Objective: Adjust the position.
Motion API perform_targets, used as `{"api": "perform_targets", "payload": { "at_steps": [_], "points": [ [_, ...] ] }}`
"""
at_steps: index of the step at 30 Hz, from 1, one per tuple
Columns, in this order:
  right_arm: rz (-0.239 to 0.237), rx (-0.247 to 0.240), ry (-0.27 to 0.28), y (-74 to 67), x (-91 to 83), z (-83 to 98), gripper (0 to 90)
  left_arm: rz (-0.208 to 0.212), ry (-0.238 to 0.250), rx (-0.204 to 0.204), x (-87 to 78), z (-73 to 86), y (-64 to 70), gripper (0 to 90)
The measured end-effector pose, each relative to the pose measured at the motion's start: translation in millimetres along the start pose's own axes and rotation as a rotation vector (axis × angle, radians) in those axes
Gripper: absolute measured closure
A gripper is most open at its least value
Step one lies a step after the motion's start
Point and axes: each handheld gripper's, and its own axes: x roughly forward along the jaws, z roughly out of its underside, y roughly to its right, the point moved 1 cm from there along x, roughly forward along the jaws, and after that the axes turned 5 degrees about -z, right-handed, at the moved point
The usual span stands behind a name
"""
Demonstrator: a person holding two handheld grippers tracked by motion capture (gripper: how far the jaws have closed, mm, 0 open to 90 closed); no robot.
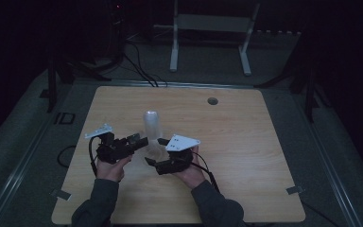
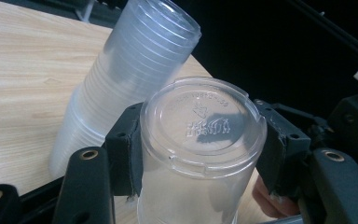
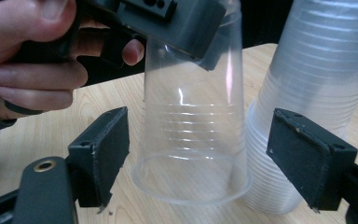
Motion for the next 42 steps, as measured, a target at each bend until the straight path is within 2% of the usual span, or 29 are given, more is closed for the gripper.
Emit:
{"api": "perform_targets", "payload": {
  "at_steps": [15,30,36,42],
  "points": [
    [-0.004,-0.006,-0.042,-0.9,16.1,1.2,20.3,0.025,0.001,-0.013,1.0,0.2,1.6,42.1],
    [-0.006,-0.008,-0.073,-0.4,19.2,2.5,28.8,0.027,-0.004,-0.011,2.8,1.3,2.1,41.8],
    [-0.005,-0.016,-0.080,-0.3,18.5,2.0,30.4,0.027,-0.010,0.005,3.3,0.8,3.0,40.4],
    [-0.011,-0.018,-0.089,0.2,17.2,1.2,30.8,0.025,-0.020,0.028,4.0,0.5,5.6,34.4]
  ]
}}
